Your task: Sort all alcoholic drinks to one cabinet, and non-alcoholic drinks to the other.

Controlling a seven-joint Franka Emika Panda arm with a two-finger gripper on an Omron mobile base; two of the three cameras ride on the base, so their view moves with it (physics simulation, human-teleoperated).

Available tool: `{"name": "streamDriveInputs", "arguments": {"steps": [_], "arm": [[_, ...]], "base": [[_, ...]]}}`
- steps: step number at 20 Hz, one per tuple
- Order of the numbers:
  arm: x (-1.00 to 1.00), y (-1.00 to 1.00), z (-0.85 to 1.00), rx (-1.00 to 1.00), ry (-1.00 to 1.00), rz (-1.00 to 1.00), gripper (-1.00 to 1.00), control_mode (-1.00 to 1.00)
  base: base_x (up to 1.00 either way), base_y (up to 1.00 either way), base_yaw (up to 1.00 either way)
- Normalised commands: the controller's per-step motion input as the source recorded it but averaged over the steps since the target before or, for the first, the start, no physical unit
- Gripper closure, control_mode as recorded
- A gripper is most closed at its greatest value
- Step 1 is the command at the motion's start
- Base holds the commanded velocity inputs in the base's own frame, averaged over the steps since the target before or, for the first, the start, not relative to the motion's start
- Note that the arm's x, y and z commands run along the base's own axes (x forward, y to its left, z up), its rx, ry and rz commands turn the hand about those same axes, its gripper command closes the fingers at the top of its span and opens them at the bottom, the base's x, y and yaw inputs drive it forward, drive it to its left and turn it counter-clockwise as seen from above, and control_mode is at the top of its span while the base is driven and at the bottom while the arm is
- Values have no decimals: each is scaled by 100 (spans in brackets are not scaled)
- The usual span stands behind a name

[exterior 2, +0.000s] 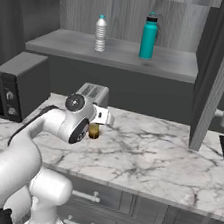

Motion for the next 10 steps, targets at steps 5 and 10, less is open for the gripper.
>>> {"name": "streamDriveInputs", "arguments": {"steps": [5, 10], "arm": [[-27, 0, 52, 0, 2, 0, 100, -100], [-27, 0, 51, 0, 1, 0, 100, -100]], "base": [[0, 0, 0], [0, 0, 0]]}}
